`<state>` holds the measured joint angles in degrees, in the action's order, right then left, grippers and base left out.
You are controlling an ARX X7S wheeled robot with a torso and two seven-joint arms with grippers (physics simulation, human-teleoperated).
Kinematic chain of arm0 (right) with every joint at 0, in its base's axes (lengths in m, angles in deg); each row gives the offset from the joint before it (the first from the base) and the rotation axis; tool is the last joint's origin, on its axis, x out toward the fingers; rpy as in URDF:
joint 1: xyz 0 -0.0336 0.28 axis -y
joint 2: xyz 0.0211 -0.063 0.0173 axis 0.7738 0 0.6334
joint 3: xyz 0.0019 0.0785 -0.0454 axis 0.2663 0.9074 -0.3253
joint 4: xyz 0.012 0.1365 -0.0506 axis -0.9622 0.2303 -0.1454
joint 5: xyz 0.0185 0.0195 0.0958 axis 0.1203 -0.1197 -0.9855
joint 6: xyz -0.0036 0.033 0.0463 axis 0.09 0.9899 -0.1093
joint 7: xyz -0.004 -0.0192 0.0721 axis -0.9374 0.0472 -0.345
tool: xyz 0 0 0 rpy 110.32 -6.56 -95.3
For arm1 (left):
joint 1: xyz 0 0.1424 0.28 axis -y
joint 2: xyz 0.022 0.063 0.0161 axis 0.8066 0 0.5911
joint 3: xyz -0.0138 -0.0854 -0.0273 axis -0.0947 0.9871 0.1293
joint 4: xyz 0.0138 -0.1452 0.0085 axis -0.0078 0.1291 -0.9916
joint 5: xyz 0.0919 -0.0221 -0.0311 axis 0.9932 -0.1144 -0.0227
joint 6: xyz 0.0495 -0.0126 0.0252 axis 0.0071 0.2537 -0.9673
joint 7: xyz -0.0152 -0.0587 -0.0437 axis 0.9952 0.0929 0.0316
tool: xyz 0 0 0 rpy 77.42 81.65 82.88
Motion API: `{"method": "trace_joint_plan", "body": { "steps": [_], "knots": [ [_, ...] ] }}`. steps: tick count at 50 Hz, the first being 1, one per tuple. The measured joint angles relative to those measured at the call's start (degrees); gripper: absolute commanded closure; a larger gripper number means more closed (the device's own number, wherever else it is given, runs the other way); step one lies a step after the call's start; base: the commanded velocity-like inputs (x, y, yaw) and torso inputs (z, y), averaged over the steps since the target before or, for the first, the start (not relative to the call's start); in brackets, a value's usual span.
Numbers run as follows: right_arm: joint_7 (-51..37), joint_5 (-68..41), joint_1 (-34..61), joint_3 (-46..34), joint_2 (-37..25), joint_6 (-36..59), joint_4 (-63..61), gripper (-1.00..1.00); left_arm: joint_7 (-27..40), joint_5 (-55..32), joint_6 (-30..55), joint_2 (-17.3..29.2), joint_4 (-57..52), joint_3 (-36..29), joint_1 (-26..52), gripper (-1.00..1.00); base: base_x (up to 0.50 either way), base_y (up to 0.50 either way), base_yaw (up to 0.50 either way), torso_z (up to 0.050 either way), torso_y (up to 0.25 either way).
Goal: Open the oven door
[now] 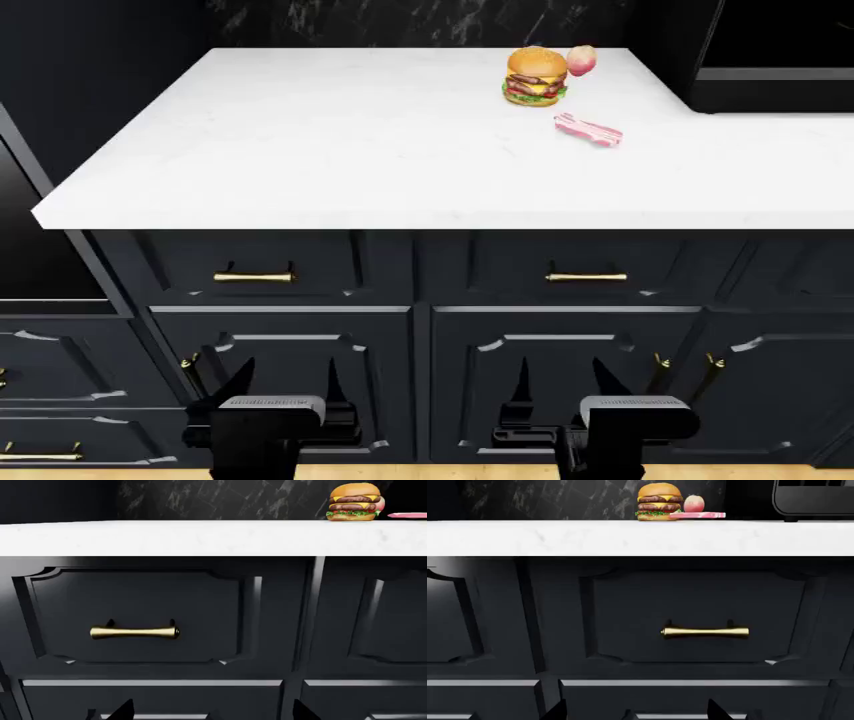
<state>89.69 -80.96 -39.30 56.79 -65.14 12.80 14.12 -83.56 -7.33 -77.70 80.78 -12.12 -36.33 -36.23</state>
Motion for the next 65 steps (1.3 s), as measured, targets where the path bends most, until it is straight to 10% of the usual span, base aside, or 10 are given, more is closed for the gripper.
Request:
{"method": "trace_joint_plan", "body": {
  "steps": [65],
  "knots": [
    [-6.8,-12.5,-6.1,1.0,-8.2,-0.1,-27.3,-1.0,9.5,2.0,3.9,9.2,-31.5,-4.5,-8.7,-1.0,0.0,0.0,0.0,0.0,0.0]
  ]
}}
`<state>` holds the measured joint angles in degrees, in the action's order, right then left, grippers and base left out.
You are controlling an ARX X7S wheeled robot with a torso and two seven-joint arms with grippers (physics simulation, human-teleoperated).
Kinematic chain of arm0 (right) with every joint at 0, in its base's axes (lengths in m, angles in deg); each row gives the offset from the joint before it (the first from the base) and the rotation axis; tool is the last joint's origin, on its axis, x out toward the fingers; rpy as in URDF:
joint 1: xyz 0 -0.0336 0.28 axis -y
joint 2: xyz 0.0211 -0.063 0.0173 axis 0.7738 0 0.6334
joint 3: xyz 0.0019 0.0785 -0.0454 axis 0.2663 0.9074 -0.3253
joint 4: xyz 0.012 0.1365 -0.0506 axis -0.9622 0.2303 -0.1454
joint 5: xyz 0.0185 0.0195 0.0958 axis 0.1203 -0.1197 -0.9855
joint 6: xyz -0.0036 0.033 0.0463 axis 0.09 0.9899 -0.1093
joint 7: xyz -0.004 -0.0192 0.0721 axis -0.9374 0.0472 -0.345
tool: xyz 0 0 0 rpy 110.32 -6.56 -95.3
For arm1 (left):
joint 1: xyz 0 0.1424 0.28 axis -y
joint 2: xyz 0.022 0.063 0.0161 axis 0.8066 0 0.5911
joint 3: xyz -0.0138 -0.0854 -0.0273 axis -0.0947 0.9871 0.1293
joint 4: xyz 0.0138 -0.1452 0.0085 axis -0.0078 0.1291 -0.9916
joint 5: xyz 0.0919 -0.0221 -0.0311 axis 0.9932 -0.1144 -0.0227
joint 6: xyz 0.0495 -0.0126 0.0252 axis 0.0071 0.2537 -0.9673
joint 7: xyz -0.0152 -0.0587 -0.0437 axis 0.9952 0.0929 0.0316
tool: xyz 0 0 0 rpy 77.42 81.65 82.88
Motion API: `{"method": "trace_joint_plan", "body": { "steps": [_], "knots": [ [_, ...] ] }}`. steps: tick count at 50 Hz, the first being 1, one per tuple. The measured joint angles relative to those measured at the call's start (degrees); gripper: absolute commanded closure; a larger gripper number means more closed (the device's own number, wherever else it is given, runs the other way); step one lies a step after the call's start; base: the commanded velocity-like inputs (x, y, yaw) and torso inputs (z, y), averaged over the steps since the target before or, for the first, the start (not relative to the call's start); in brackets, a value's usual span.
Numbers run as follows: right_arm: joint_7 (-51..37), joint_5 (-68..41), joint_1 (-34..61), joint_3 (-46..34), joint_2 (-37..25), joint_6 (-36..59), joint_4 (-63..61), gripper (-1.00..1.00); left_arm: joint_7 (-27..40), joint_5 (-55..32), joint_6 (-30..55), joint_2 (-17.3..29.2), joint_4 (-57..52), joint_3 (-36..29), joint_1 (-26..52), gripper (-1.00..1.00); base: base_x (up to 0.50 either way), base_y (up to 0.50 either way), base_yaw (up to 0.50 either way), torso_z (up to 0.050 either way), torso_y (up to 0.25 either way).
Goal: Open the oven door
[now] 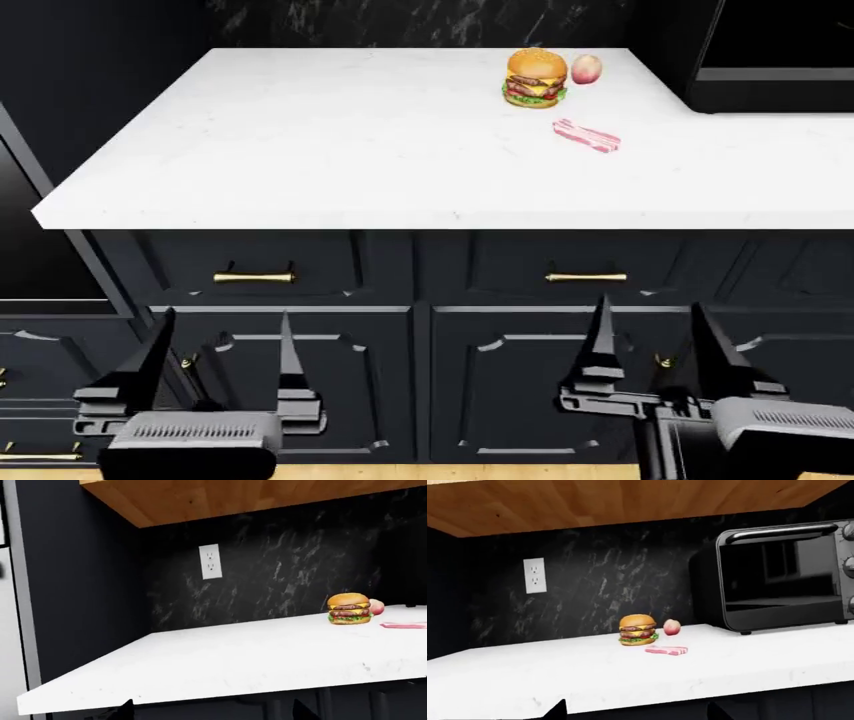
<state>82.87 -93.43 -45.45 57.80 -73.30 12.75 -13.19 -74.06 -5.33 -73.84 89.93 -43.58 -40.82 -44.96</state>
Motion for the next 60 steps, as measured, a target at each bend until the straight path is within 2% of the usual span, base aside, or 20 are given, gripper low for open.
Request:
{"method": "trace_joint_plan", "body": {
  "steps": [33,60],
  "knots": [
    [-1.0,-7.8,-1.5,4.7,-2.3,-5.7,-9.2,-1.0,3.7,2.6,-0.2,2.5,-9.6,1.6,-4.2,-1.0,0.0,0.0,0.0,0.0,0.0],
    [1.3,-12.9,-4.5,6.7,-2.2,-15.9,-11.5,-1.0,6.5,5.6,-11.9,4.3,-12.1,1.2,-7.1,-1.0,0.0,0.0,0.0,0.0,0.0]
  ]
}}
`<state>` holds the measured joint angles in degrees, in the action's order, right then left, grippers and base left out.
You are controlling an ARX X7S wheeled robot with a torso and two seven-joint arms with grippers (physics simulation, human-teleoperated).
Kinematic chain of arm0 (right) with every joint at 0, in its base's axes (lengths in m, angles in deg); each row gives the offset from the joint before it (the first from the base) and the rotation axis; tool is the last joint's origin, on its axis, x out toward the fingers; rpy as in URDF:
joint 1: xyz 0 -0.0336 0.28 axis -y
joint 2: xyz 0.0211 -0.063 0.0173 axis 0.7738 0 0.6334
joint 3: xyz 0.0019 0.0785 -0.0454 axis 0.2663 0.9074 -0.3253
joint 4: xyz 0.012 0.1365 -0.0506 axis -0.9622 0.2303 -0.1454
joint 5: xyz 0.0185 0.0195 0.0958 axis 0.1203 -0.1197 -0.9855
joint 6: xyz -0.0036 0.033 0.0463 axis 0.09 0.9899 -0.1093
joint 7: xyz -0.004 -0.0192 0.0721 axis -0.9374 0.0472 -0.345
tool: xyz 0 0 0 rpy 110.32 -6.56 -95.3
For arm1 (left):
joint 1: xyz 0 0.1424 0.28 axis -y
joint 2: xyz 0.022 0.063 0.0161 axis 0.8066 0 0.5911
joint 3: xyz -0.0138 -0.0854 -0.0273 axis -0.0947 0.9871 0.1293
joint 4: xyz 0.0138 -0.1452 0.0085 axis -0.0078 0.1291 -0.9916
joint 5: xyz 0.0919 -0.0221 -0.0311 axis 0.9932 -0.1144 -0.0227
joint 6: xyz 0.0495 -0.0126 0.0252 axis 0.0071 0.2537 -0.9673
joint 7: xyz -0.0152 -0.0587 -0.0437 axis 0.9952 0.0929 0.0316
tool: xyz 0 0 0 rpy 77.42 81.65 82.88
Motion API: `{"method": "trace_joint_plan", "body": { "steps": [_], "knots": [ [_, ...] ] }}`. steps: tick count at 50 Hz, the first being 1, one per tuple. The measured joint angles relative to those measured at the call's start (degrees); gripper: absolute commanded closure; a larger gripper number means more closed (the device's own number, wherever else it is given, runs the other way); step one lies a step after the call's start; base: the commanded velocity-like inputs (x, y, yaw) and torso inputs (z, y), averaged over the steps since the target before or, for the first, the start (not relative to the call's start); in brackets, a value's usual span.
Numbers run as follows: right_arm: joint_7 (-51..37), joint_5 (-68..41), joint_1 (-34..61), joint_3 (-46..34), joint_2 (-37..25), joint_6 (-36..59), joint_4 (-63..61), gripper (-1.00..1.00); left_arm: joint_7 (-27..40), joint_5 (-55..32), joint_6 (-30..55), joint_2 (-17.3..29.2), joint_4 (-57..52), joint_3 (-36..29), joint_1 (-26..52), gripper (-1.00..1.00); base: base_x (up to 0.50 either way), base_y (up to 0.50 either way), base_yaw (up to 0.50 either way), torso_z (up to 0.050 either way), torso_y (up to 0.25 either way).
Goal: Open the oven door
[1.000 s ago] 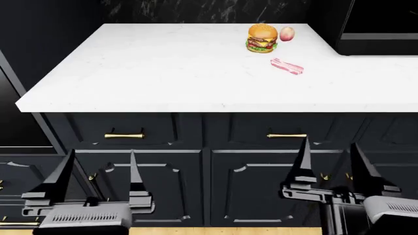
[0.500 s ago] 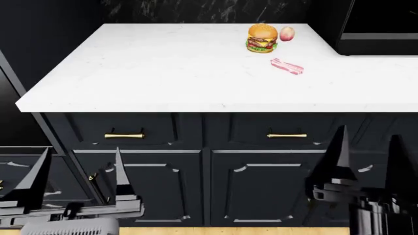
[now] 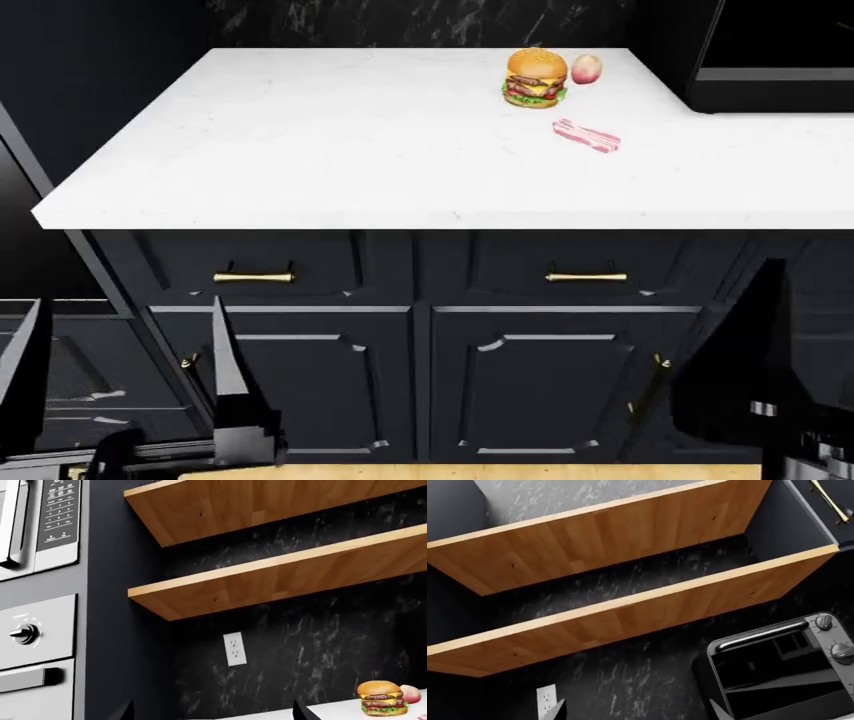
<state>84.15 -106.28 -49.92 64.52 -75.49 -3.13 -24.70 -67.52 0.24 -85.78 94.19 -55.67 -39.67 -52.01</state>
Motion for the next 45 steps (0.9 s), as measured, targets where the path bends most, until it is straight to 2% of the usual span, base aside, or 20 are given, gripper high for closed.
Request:
{"method": "trace_joint_plan", "body": {
  "steps": [17,45],
  "knots": [
    [0.5,0.1,-0.7,0.1,0.0,-3.5,0.0,-1.0,1.2,0.9,-3.3,0.8,-0.1,-0.3,-0.5,-1.0,0.0,0.0,0.0,0.0,0.0],
    [-0.4,2.0,-0.6,-0.7,-0.7,-4.6,0.4,-1.0,2.1,1.0,-3.9,1.6,-0.1,-0.9,-0.2,-1.0,0.0,0.0,0.0,0.0,0.0]
  ]
}}
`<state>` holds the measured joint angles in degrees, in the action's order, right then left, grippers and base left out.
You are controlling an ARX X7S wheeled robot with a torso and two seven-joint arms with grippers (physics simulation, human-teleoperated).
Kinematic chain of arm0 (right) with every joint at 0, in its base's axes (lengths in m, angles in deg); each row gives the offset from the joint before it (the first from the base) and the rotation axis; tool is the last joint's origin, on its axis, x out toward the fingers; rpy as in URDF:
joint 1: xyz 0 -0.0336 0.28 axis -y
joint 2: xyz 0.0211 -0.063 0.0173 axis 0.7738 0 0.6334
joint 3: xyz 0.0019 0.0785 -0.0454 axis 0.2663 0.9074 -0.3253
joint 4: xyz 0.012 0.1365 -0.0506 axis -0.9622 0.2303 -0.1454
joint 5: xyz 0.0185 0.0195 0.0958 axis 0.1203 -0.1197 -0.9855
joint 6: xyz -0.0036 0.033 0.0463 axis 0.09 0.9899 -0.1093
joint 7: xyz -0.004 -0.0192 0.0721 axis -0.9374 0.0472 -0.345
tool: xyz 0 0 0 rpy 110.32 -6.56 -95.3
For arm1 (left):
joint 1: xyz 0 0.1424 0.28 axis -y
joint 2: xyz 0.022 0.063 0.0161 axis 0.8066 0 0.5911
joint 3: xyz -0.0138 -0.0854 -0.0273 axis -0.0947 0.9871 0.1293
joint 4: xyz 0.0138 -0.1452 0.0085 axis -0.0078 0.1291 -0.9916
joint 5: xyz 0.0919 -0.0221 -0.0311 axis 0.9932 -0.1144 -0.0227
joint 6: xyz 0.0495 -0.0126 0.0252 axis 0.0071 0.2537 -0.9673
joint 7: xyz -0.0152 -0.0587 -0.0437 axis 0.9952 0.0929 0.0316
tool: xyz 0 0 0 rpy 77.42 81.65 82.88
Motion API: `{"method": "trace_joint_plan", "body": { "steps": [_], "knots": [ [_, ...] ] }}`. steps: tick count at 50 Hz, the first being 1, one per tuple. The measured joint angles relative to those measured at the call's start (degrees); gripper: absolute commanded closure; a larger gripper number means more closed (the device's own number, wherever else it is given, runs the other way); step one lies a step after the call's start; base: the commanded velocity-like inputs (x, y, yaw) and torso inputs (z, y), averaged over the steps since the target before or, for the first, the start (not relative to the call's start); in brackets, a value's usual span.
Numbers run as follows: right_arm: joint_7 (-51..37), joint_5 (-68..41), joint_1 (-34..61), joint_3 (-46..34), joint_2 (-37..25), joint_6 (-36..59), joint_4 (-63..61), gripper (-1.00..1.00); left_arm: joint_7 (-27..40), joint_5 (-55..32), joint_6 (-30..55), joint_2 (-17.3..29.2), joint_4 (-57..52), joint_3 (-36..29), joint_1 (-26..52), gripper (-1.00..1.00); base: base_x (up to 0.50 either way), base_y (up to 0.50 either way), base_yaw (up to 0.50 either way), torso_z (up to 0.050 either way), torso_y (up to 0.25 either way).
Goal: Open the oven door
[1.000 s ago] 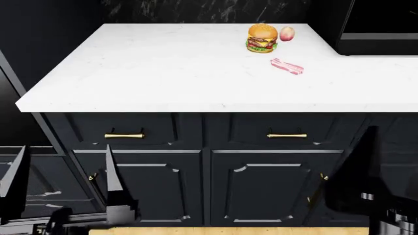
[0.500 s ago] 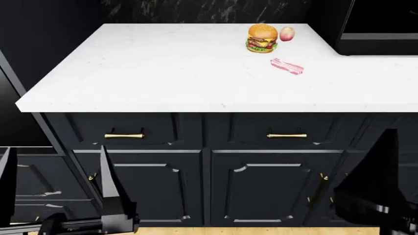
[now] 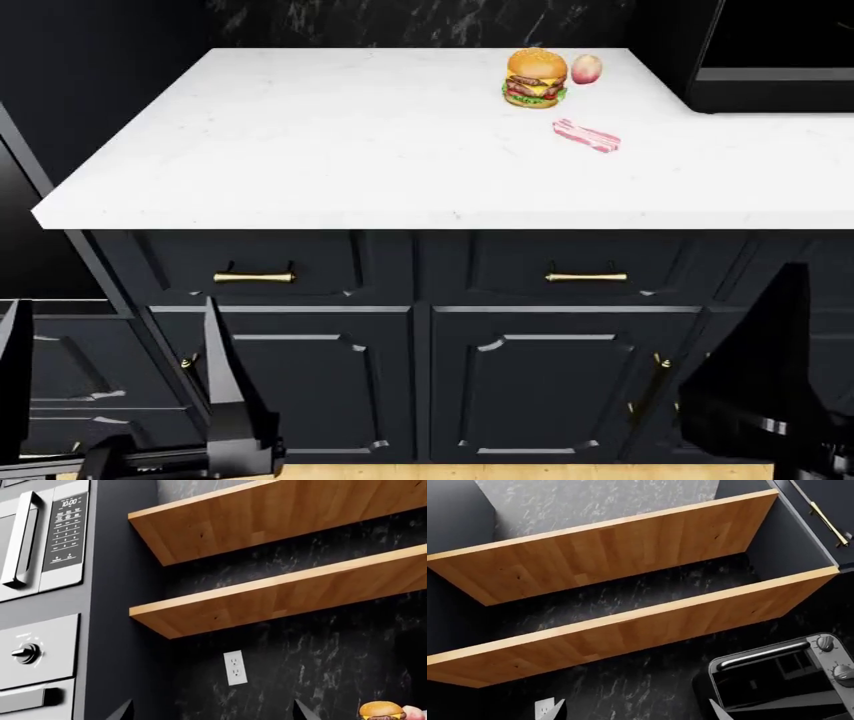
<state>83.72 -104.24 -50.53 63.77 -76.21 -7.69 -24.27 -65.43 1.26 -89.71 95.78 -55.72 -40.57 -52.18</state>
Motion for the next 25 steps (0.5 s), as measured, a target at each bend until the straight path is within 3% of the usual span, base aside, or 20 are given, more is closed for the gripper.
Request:
{"method": "trace_joint_plan", "body": {
  "steps": [12,25],
  "knots": [
    [-1.0,-0.1,0.3,-0.1,-0.4,0.4,-0.4,-1.0,0.2,0.1,0.4,0.4,-0.2,-0.3,0.3,-1.0,0.0,0.0,0.02,0.0,0.0],
    [-1.3,-0.2,-0.3,-0.3,-0.8,-0.5,-0.7,-1.0,0.4,0.6,0.6,0.8,-0.7,-0.5,0.2,-1.0,0.0,0.0,0.49,0.0,0.0]
  ]
}}
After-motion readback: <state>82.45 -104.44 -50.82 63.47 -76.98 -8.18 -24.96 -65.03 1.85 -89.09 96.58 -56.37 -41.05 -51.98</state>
